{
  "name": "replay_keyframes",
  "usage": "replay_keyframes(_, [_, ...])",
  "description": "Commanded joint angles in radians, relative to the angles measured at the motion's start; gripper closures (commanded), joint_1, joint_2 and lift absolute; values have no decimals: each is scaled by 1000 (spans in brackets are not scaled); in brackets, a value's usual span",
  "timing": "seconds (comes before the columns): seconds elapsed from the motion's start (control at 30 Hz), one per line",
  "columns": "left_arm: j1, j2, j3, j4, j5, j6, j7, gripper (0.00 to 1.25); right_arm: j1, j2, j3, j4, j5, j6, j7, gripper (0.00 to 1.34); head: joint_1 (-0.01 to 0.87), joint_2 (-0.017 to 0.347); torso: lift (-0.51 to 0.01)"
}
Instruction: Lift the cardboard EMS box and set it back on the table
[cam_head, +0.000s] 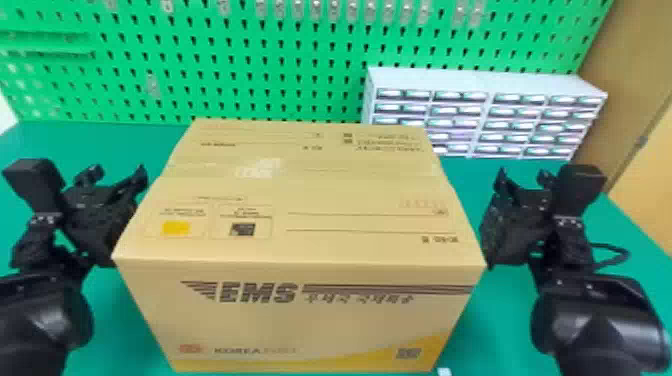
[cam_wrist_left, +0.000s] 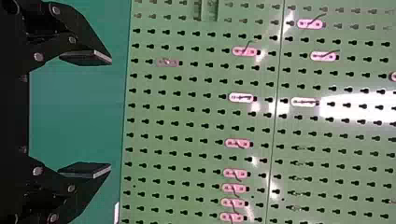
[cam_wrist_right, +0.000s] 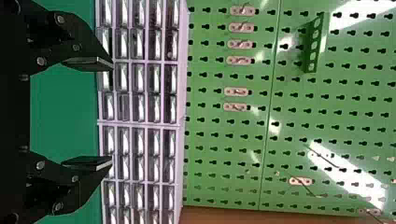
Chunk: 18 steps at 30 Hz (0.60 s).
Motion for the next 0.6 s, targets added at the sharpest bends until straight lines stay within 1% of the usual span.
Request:
replay_keyframes(0.0, [1, 0, 1, -1, 0, 0, 0, 443, 0, -2, -1, 0, 0, 0, -1, 539, 678, -17, -98])
replay_keyframes(0.57, [0, 0, 2, -1, 0, 0, 0, 443, -1, -3, -4, 0, 6, 0, 1, 539, 678, -17, -98])
